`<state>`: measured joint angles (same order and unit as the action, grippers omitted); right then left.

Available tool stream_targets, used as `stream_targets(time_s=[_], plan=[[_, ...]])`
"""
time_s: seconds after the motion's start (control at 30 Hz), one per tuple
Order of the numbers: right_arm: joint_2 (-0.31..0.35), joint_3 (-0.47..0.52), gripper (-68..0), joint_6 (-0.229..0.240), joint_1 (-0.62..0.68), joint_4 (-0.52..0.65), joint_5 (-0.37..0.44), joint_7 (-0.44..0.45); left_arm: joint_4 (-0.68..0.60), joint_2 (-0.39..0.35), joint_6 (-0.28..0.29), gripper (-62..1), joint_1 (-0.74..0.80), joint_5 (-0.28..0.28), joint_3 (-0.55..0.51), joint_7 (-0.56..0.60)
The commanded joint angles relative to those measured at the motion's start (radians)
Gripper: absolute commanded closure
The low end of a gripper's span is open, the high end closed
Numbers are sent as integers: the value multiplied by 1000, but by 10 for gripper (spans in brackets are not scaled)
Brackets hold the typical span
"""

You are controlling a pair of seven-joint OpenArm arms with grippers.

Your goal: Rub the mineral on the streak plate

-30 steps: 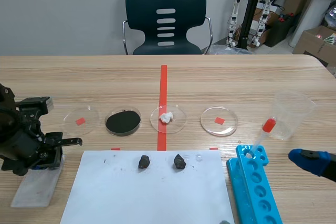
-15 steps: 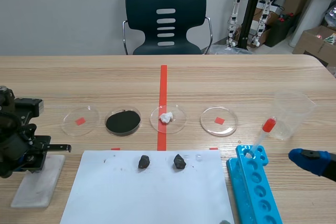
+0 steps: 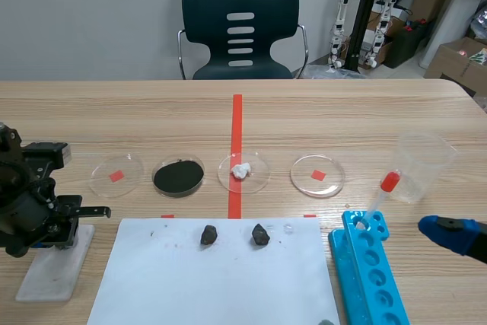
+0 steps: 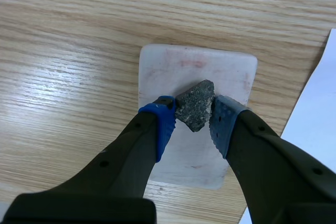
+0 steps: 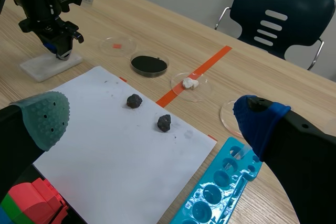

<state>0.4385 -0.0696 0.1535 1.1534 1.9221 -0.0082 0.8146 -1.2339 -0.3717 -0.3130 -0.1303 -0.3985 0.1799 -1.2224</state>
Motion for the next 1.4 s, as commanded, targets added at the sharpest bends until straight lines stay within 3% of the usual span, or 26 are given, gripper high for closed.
stream_targets(time_s=[0.0,0.1,0.37,0.5,0.73,0.97,1.1,1.23,1.37], plan=[[5,3,-679,0,-4,11,11,18,-2,-8,18,-100,-9,-31,-6,7],[5,3,-679,0,-4,11,11,18,-2,-8,40,-100,-13,-74,-6,21],[5,3,-679,0,-4,11,11,18,76,-8,51,-100,-42,-84,-6,21],[5,3,-679,0,-4,11,11,18,101,-9,45,-100,-47,-24,-6,14],[5,3,-679,0,-4,11,11,18,103,-9,-18,-100,-47,106,-6,-19],[5,3,-679,0,-4,11,11,18,103,-11,-36,-100,-47,134,-6,-28],[5,3,-679,0,-4,11,11,18,103,-11,-32,-100,-47,90,-6,-24],[5,3,-679,0,-4,11,11,18,103,-11,24,-100,-47,-18,-6,0],[5,3,-679,0,-4,11,11,18,103,-11,56,-100,-47,-82,-6,11]])
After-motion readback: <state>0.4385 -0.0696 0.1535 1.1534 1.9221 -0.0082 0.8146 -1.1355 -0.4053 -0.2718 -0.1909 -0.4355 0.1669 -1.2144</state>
